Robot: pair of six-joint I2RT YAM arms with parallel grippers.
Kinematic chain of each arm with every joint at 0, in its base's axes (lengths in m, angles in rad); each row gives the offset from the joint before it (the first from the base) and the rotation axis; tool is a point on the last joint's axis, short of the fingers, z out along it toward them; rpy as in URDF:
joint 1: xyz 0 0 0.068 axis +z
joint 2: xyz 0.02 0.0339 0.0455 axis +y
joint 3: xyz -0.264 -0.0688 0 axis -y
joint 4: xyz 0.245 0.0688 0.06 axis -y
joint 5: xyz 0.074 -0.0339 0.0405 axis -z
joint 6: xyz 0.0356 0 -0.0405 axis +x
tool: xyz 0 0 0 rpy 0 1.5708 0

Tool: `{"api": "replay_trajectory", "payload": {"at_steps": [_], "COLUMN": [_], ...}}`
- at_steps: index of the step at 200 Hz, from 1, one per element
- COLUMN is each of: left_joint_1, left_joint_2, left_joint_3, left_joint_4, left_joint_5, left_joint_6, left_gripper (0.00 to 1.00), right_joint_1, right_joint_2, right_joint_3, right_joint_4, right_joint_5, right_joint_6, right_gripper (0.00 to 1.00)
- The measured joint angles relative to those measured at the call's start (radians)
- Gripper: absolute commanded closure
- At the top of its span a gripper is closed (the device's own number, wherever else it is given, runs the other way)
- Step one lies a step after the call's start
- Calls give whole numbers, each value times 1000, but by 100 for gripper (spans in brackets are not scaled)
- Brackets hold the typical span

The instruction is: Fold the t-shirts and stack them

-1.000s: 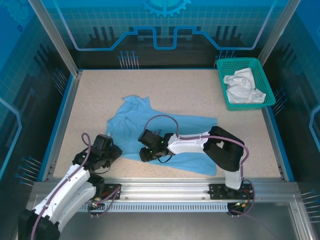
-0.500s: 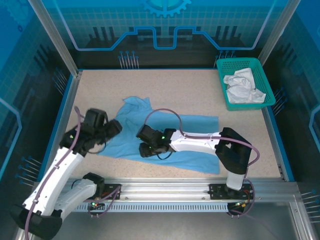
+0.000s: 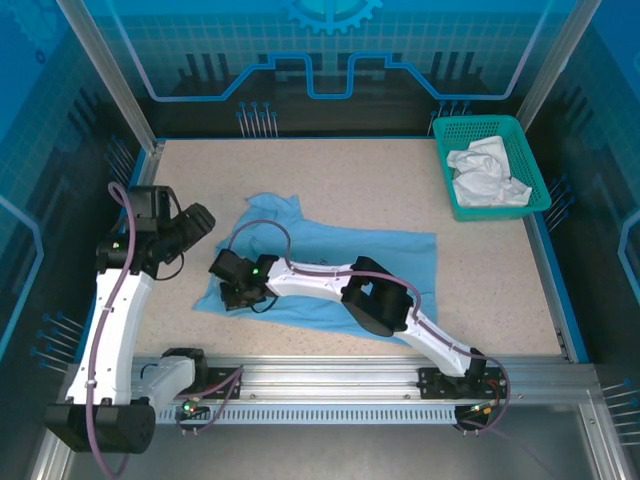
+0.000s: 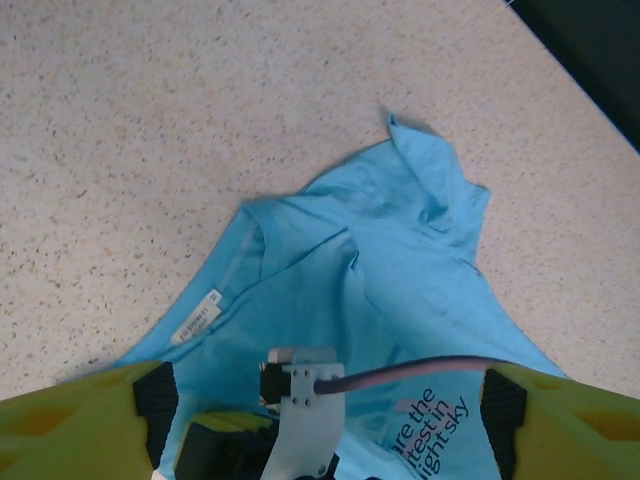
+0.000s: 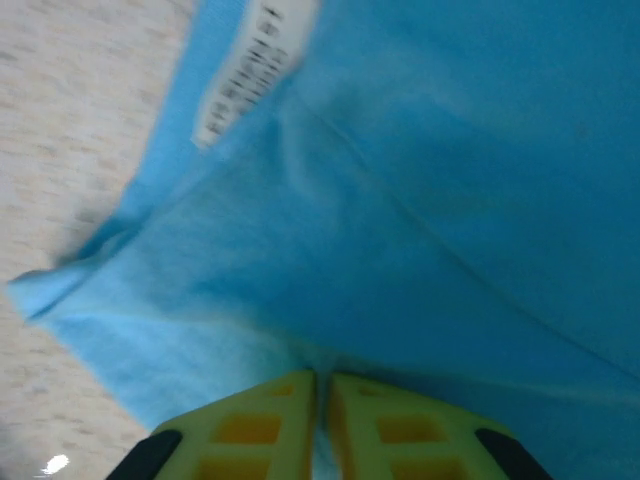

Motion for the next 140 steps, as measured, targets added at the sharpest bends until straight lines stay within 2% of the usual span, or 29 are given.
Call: {"api": "replay_trajectory", "payload": {"at_steps": [77, 91, 140], "left_joint_1": [74, 88, 99], "left_joint_2": [-2, -6, -8], "left_joint_3": [-123, -128, -128], "left_joint_4": [76, 80, 105], "left_joint_5": [21, 24, 45], "left_joint_6": [0, -7, -14], "left_gripper": [15, 14, 12], "right_joint_1": [87, 114, 166], "right_joint_2": [18, 17, -23], "right_joint_3": [23, 21, -3], "right_joint_4": [-42, -43, -90], "right_joint_5": [-129, -150, -177], "right_joint_6": [-39, -55, -101], "right_gripper": [83, 79, 54]}}
